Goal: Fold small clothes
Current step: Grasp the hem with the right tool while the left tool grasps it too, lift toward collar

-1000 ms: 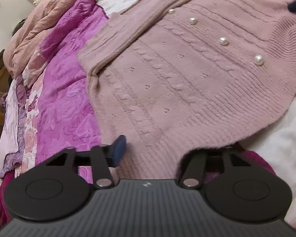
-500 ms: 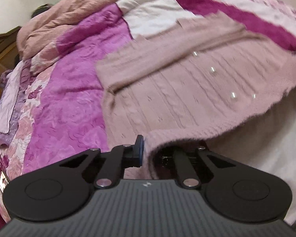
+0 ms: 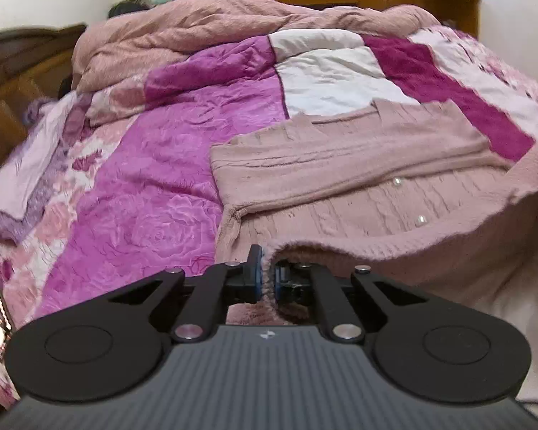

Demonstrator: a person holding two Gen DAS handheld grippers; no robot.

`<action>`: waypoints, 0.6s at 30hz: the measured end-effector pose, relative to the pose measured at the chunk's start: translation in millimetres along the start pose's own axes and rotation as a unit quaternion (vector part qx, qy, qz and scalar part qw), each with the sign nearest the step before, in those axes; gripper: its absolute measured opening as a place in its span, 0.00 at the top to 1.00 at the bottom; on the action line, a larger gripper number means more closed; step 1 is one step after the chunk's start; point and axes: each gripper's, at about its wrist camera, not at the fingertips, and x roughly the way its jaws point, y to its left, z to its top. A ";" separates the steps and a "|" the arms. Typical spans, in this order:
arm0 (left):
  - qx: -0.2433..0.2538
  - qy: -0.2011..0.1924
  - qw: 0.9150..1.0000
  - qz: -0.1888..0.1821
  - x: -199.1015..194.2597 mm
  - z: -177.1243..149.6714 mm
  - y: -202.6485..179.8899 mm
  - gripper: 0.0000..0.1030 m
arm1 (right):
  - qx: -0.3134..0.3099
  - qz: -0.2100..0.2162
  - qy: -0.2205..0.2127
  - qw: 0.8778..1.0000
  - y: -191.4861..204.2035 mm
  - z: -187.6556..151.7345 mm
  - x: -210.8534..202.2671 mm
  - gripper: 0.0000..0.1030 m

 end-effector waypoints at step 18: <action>-0.075 -0.053 0.996 0.022 46.9 99.0 23.2 0.94 | -0.010 -0.042 -0.074 0.996 -13.2 64.6 57.5 0.93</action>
